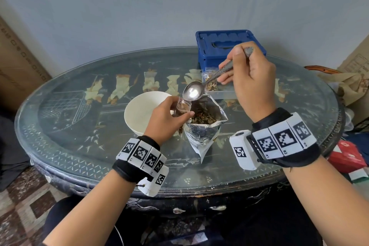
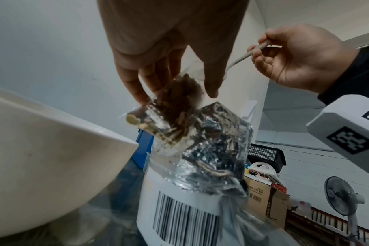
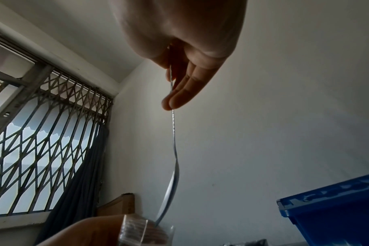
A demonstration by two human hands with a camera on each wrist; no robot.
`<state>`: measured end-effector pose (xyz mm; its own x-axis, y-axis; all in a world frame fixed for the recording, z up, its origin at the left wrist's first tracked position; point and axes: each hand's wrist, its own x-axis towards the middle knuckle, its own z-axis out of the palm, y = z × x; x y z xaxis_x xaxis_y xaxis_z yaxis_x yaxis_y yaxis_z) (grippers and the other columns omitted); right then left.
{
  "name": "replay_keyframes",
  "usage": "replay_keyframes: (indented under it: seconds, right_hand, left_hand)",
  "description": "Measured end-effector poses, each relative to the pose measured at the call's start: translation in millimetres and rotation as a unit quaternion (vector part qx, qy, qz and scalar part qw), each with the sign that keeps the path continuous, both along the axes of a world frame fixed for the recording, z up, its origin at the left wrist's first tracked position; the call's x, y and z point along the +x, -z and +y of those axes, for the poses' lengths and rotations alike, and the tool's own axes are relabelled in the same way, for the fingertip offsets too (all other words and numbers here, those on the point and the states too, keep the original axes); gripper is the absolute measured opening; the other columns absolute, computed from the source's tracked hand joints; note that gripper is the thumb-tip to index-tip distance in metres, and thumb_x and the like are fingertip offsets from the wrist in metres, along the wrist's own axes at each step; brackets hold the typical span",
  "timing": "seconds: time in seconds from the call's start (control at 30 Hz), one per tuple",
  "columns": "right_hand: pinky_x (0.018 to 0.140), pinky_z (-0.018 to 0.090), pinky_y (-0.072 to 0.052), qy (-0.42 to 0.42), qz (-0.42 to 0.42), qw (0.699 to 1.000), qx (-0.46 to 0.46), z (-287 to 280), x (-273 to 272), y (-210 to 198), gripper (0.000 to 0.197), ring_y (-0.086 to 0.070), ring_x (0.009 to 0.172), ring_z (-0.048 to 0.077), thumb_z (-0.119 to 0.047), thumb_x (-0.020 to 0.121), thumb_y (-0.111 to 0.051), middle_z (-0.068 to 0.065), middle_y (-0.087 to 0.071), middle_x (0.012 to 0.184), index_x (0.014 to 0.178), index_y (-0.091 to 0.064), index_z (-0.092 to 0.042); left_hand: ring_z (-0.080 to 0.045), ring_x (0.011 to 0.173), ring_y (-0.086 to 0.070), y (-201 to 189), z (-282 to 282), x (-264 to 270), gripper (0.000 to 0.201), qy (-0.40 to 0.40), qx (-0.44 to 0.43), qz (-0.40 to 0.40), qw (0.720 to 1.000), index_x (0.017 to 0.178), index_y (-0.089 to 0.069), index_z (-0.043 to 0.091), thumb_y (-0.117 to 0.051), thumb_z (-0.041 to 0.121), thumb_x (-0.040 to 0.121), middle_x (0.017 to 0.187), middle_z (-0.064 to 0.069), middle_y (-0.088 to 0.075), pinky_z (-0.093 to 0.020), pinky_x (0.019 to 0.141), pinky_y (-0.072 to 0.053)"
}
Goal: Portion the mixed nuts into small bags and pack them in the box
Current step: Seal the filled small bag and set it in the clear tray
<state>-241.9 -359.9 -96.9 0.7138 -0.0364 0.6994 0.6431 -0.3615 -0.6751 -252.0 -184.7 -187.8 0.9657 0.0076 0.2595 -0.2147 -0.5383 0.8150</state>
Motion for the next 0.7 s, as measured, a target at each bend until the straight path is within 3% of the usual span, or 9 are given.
replay_keyframes:
  seconds: [0.17, 0.3, 0.57, 0.7]
  right_hand:
    - [0.050, 0.024, -0.053, -0.020, -0.022, 0.998, -0.052, 7.1, -4.5, 9.3, 0.023, -0.064, 0.055, 0.008, -0.023, 0.096, -0.038, -0.002, -0.061, 0.071, 0.087, -0.053, -0.009]
    - [0.050, 0.019, -0.051, -0.027, -0.018, 0.998, -0.054, 8.8, -4.3, 12.4, 0.025, -0.064, 0.056, 0.008, -0.024, 0.096, -0.037, 0.000, -0.062, 0.072, 0.088, -0.054, -0.007]
    - [0.051, 0.024, -0.052, 0.027, 0.030, 0.995, 0.086, -9.2, -0.2, 15.4, 0.022, -0.064, 0.054, 0.016, -0.016, 0.099, -0.036, 0.001, -0.063, 0.073, 0.082, -0.047, -0.024]
    - [0.051, 0.022, -0.051, 0.081, 0.050, 0.993, 0.071, -19.7, 6.3, 32.9, 0.022, -0.063, 0.054, 0.013, -0.017, 0.100, -0.036, 0.003, -0.063, 0.074, 0.082, -0.047, -0.024]
  left_hand:
    - [-0.008, 0.092, -0.055, 4.3, -0.7, 0.7, 0.044, 0.003, -0.006, -0.002, 1.000, 0.111, -0.057, 0.009, -0.075, 0.027, 0.075, 0.098, 0.004, -0.061, -0.002, 0.069, -0.040]
    - [-0.009, 0.093, -0.056, 7.2, 0.6, 0.9, 0.048, -0.003, 0.005, -0.008, 1.000, 0.114, -0.057, 0.008, -0.075, 0.029, 0.075, 0.103, 0.001, -0.063, -0.003, 0.069, -0.039]
    - [-0.008, 0.088, -0.056, 11.0, 4.6, -7.3, 0.032, -0.022, -0.009, -0.006, 1.000, 0.106, -0.059, 0.012, -0.071, 0.025, 0.079, 0.094, 0.004, -0.061, -0.007, 0.068, -0.042]
    - [-0.010, 0.089, -0.056, 14.8, 6.8, -9.3, 0.031, -0.031, -0.010, -0.003, 0.999, 0.105, -0.059, 0.010, -0.071, 0.024, 0.080, 0.094, 0.005, -0.060, -0.008, 0.068, -0.041]
